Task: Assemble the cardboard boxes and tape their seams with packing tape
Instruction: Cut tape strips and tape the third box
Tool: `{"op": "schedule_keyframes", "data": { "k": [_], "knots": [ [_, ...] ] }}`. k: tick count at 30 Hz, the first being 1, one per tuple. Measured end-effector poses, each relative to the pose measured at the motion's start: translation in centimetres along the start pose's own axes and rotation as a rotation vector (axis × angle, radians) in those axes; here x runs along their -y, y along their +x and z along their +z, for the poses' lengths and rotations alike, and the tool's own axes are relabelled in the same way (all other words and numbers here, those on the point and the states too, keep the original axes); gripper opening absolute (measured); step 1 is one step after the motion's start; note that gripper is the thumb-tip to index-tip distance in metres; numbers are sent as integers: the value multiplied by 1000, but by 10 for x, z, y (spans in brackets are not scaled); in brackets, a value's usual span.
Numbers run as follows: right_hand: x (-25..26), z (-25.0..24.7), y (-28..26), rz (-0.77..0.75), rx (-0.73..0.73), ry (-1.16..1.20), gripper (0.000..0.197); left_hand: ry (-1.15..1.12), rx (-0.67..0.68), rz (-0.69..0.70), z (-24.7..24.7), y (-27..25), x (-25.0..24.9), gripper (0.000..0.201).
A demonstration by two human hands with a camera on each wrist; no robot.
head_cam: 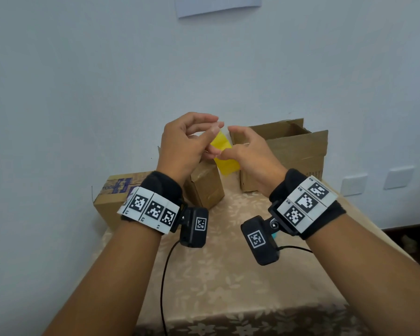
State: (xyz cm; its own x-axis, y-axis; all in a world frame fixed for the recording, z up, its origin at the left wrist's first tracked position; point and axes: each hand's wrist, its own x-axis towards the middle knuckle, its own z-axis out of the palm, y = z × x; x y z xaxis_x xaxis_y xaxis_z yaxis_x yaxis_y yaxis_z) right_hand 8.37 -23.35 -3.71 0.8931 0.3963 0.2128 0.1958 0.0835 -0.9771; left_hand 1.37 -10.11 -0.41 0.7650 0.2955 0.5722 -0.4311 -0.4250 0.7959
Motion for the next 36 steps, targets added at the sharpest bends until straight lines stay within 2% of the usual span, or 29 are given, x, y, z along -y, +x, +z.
{"op": "schedule_keyframes", "data": {
  "k": [4, 7, 11, 15, 20, 25, 29, 32, 36],
  "knots": [
    [-2, -6, -4, -29, 70, -10, 76, -34, -21, -38, 6, 2, 3, 13],
    [-4, -5, -4, 36, 97, 9, 73, -19, -18, -50, 11, 3, 5, 13],
    [-8, -8, -8, 148, 268, 225, 59, 72, -78, -38, 12, 6, 10, 11],
    [-12, -13, -10, 134, 384, 219, 46, 222, -138, 11, 10, 9, 13, 10],
    [-16, -11, -10, 160, 401, 155, 32, 103, -135, -40, 12, 6, 18, 10],
    [-14, -11, -10, 173, 392, 163, 22, 6, -189, -8, 13, 8, 10, 11],
    [-10, -11, -11, 153, 348, 114, 23, -38, -184, 16, 14, 6, 9, 7],
    [-12, -13, -9, 144, 345, 111, 32, -56, -193, 59, 16, 6, 8, 5],
    [-15, -15, -10, 131, 454, 170, 36, -107, -247, 11, 12, 9, 13, 6]
  ]
}}
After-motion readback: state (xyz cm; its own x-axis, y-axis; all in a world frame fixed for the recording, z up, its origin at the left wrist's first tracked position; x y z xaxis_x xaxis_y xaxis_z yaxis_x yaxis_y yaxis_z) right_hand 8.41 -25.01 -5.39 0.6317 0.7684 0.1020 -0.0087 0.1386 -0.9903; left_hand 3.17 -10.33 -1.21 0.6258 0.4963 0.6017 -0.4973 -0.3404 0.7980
